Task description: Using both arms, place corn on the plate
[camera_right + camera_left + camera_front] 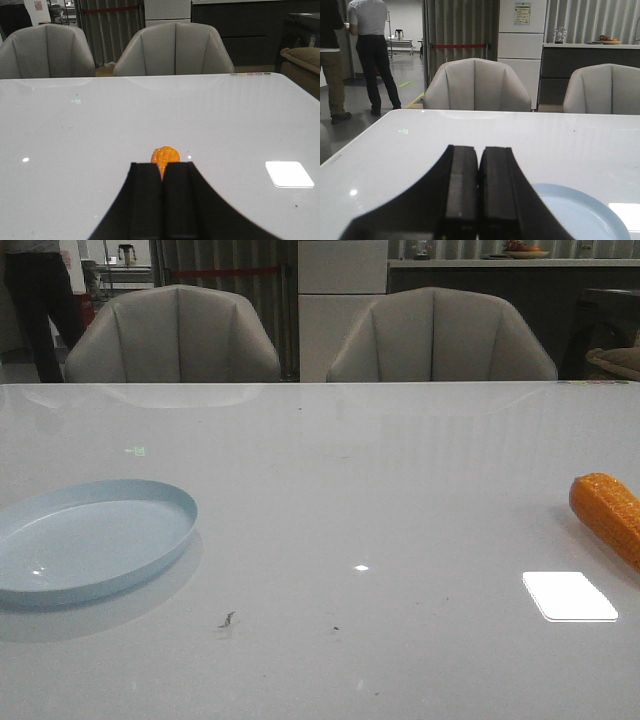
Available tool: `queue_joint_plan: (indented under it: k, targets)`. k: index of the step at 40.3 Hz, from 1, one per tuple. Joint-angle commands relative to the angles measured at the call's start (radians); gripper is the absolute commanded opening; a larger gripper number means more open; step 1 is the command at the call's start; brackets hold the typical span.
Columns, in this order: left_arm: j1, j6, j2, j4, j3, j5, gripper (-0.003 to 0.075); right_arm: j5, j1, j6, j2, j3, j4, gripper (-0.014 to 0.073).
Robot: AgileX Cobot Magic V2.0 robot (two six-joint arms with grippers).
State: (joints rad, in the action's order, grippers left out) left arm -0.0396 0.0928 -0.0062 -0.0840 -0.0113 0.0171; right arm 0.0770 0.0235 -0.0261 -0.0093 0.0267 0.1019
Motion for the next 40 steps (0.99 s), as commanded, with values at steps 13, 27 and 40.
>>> queue_joint_plan:
  k: [13, 27, 40]
  targets:
    - [0.000, -0.005, -0.021, -0.006, -0.036, 0.082, 0.0094, -0.082, -0.004, -0.003, -0.025, -0.020, -0.006, 0.0066]
    - [0.000, -0.005, -0.021, -0.006, -0.036, 0.082, 0.0094, -0.082, -0.004, -0.003, -0.025, -0.020, -0.006, 0.0066]
    - [0.000, -0.005, -0.021, -0.006, -0.036, 0.118, 0.0094, -0.102, -0.004, -0.003, -0.025, -0.020, -0.006, 0.0066]
